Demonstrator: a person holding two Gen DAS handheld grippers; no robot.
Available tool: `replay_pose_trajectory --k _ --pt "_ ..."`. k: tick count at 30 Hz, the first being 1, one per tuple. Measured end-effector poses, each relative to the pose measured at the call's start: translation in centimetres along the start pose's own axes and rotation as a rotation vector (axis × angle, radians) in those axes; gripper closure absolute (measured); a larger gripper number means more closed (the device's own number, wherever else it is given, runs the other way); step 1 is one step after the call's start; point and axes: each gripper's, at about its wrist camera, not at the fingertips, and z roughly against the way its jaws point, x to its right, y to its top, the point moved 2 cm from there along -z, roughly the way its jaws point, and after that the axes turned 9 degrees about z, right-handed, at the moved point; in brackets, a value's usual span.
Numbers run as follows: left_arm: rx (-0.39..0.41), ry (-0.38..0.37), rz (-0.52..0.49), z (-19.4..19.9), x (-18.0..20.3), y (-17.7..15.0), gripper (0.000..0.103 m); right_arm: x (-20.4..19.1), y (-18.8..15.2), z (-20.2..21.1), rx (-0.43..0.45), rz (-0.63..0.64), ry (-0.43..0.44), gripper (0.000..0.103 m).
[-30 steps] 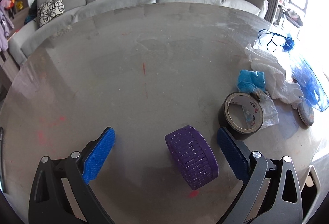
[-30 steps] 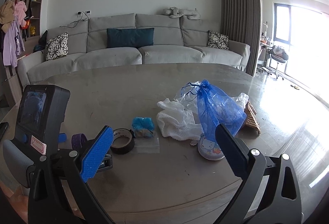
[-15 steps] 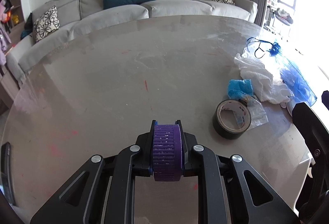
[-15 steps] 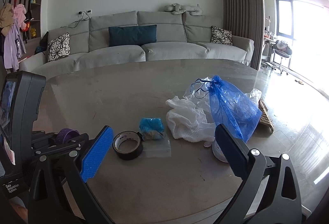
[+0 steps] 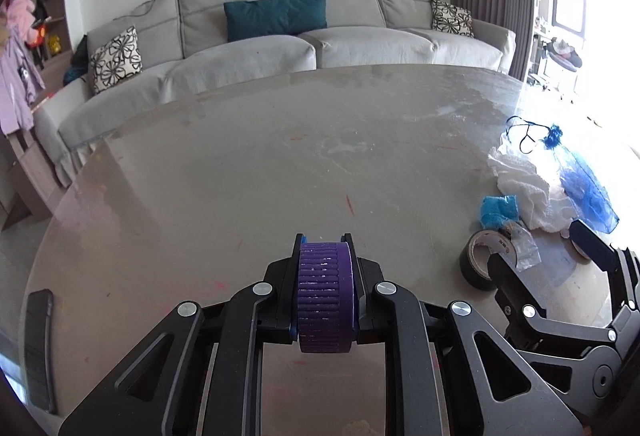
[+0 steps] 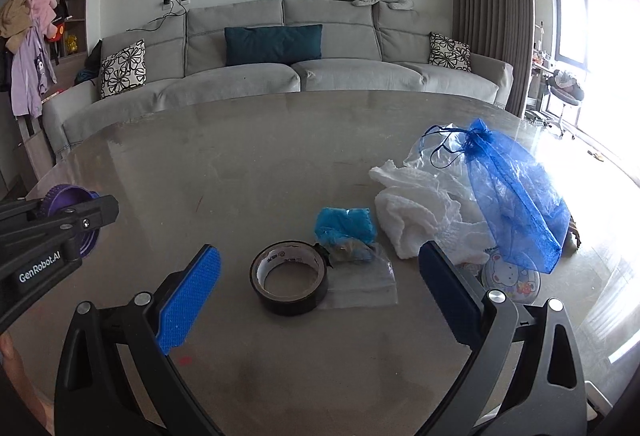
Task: Collect trash
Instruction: 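Grasp the black tape roll with the right gripper while the left gripper holds the purple roll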
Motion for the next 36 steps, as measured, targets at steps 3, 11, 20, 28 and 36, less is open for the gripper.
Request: replay_pose_trajectory --k 3,11,20,28,36 --pt "0.036 -0.001 -0.009 0.8 -0.3 0.3 0.085 -0.3 -0.1 -1.0 -0.036 -0.013 0.022 0.004" --pt "0.044 -0.007 -0.001 1.1 -0.9 0.9 0.085 -2.5 0.0 -2.3 -0.112 0.053 0.065 0.026" --pt "0.033 -0.007 0.001 0.8 -0.9 0.7 0.085 -2.9 -0.3 -2.4 -0.130 0.072 0.090 0.053" --pt "0.043 -0.015 -0.007 1.3 -0.4 0.6 0.084 -3.1 1.2 0.7 -0.036 0.106 0.079 0.053" --pt "0.061 -0.030 -0.015 2.1 0.5 0.4 0.084 -1.0 3.2 4.5 0.063 0.069 0.062 0.053"
